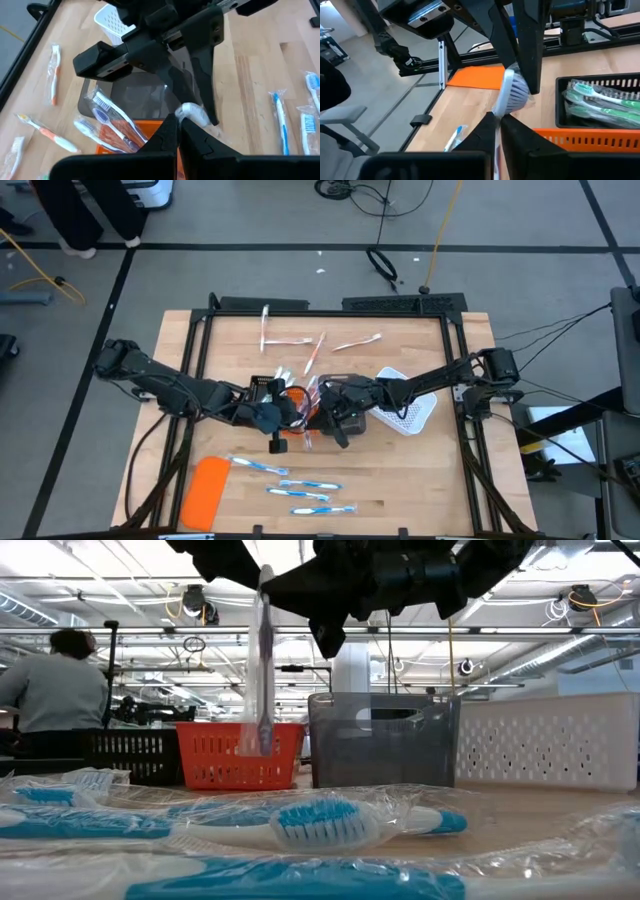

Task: Pick & Place Toothbrushes
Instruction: Put the violet toothbrush into the orange bin

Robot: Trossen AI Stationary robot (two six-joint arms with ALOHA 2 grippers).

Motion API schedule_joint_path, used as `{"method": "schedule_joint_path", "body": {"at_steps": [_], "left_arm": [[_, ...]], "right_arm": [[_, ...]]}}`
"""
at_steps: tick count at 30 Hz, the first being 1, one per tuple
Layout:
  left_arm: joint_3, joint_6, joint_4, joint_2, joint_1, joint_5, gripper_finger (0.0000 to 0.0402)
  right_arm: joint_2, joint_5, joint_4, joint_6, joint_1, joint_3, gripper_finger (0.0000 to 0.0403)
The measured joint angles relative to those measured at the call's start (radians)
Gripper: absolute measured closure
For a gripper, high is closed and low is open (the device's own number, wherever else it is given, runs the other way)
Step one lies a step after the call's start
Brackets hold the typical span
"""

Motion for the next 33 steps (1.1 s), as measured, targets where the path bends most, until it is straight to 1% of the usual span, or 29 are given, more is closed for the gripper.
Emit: {"method": "schedule_joint_path", "body": {"at_steps": [5, 13, 18, 22, 26, 30, 33], "left_arm": [[0.000, -0.003, -0.001, 0.000, 0.000, 0.002, 0.0399], [0.000, -0.027, -0.004, 0.000, 0.001, 0.001, 0.0375], [0.000, -0.021, -0.011, -0.001, 0.001, -0.007, 0.0336], [0.000, -0.010, -0.048, -0.028, 0.001, -0.048, 0.0301], [0.000, -0.041, -0.094, -0.088, 0.001, -0.097, 0.0283], [0.000, -0.128, -0.094, -0.145, -0.003, -0.106, 0.0285], [0.001, -0.150, -0.090, -0.160, -0.009, -0.109, 0.0291]], "right_arm": [[0.000, 0.002, -0.017, -0.013, 0.000, 0.001, 0.0397], [-0.020, 0.000, -0.032, -0.024, 0.002, 0.002, 0.0401], [-0.046, 0.000, -0.054, -0.049, 0.012, 0.003, 0.0402], [-0.062, 0.010, -0.087, -0.071, 0.017, 0.003, 0.0402], [-0.084, 0.068, -0.093, -0.098, 0.026, 0.002, 0.0402], [-0.110, 0.134, -0.093, -0.140, 0.031, 0.002, 0.0402], [-0.128, 0.193, -0.081, -0.161, 0.031, 0.002, 0.0402]]}}
